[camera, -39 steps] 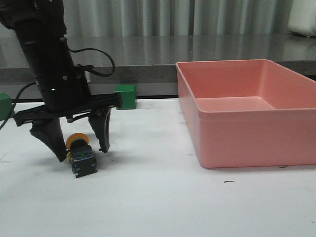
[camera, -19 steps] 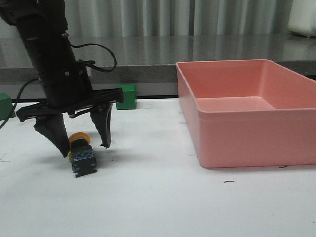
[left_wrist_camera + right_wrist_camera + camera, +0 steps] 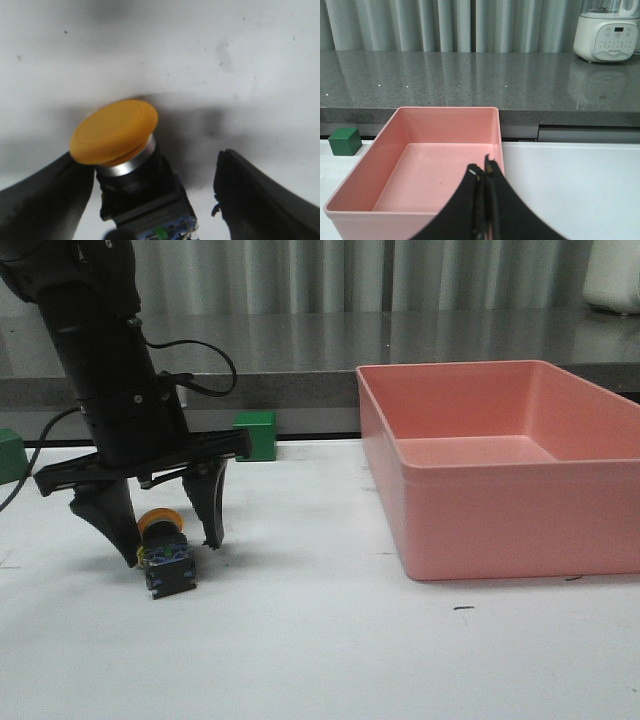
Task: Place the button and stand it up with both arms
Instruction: 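Lower the left gripper over the button and close on its body, then lift the button with the left gripper and rotate it cap-up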
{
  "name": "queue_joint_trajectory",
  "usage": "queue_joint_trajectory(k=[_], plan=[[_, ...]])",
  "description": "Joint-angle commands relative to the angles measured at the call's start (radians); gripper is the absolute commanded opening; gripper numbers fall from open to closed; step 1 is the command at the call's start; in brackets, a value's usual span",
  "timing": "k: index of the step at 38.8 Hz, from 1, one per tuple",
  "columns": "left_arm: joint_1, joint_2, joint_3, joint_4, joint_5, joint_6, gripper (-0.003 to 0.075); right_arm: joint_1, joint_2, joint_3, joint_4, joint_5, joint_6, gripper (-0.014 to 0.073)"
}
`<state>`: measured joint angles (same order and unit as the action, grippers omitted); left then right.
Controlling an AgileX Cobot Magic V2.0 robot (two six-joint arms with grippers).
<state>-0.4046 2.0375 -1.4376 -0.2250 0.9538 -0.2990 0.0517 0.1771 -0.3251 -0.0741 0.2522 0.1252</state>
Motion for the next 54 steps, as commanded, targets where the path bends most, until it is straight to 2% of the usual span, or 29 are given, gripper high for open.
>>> queue_joint_trajectory(k=[1,5,12,15,24,27,37,47,54], plan=[[-0.006,-0.049,-0.027,-0.004,-0.001,-0.010,0.0476,-0.007,0.011,-0.026,-0.011,-0.085,-0.009,-0.0071],[-0.006,-0.049,-0.027,0.001,-0.001,-0.010,0.0424,-0.007,0.011,-0.026,-0.011,-0.085,-0.009,-0.0071],[-0.006,-0.049,-0.027,0.008,-0.001,-0.010,0.0278,-0.007,0.011,-0.026,-0.011,-0.085,-0.009,-0.0071],[-0.006,-0.049,-0.027,0.013,-0.001,-0.005,0.0244,-0.007,0.011,-0.026,-0.011,-0.085,-0.009,-0.0071],[-0.013,-0.084,-0.028,0.091,-0.016,-0.001,0.0241,-0.007,0.011,-0.026,-0.011,-0.085,-0.009,-0.0071],[-0.027,-0.121,-0.011,0.133,-0.068,-0.001,0.0241,-0.007,0.011,-0.026,-0.011,-0.085,-0.009,-0.0071],[-0.078,-0.356,0.259,0.292,-0.522,-0.064,0.0241,-0.007,0.011,-0.026,-0.011,-0.085,-0.009,-0.0071],[0.001,-0.553,0.564,0.409,-0.924,-0.060,0.0241,-0.007,0.011,-0.026,-0.011,-0.085,-0.009,-0.0071],[0.056,-0.624,0.781,0.547,-1.313,-0.058,0.0241,-0.007,0.011,-0.026,-0.011,-0.085,-0.009,-0.0071]])
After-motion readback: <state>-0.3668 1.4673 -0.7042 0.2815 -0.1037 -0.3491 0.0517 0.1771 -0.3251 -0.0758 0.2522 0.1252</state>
